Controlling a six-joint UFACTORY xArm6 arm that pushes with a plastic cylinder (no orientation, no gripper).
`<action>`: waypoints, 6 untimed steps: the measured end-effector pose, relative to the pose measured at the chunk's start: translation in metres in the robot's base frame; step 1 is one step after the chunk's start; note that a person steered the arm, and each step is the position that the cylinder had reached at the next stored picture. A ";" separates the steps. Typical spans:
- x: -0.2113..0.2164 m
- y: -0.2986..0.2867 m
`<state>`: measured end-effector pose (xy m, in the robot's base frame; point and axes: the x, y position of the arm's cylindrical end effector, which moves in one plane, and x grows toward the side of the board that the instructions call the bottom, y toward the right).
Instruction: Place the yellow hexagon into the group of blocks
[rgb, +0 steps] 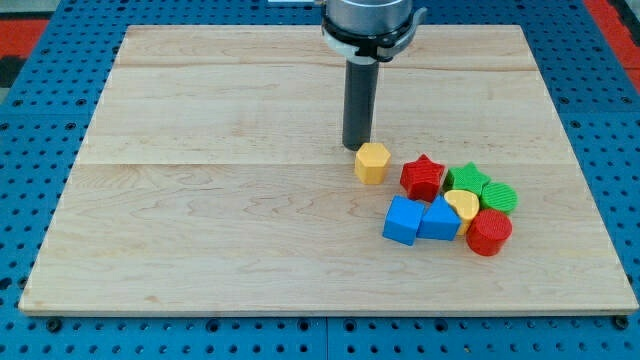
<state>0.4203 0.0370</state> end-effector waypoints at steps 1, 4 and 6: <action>0.019 0.033; 0.025 -0.033; 0.038 -0.002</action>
